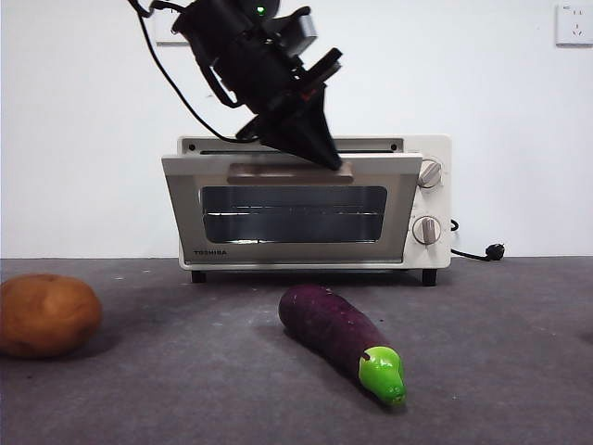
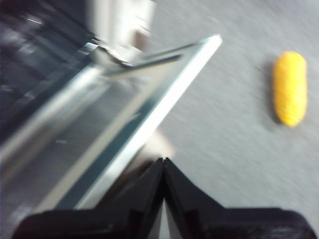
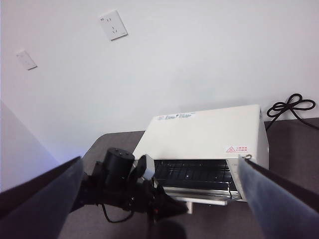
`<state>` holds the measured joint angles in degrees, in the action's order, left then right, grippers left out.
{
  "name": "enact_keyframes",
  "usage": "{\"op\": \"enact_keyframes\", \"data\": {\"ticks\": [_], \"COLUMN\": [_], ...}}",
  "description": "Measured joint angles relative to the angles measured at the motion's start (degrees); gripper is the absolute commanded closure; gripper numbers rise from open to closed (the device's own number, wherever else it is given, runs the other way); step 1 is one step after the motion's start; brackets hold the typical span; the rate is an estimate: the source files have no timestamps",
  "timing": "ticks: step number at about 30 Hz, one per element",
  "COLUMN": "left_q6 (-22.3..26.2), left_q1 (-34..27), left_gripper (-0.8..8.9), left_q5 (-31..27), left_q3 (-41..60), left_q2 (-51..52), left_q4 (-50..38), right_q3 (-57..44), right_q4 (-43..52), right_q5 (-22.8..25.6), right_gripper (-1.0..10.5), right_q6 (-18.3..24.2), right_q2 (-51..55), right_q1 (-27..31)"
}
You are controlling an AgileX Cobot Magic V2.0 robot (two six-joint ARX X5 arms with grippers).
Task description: Take the eggplant from the table,put the eggplant in the oven
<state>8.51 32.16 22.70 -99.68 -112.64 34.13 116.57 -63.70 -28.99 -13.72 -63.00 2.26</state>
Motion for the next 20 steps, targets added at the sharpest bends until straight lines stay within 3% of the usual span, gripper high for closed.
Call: {"op": "enact_keyframes", "data": {"ticks": [10, 20], "left_q6": [0.0, -0.11], "left_q1": [4.22, 4.57], "left_gripper": [8.19, 8.19], "left_q5": [0.22, 0.17], "left_q3": [0.0, -0.2], "left_q2": [0.0, 0.0], "left_q4": [0.57, -0.31], "right_q3": [0.0, 0.0], "right_q4": [-0.07, -1.07], "right_q5": [0.0, 0.0], "right_gripper": [3.8, 3.8], "right_q6": [0.0, 0.0], "right_q2": [-0.94, -1.73], "right_q1": [0.0, 0.0]}}
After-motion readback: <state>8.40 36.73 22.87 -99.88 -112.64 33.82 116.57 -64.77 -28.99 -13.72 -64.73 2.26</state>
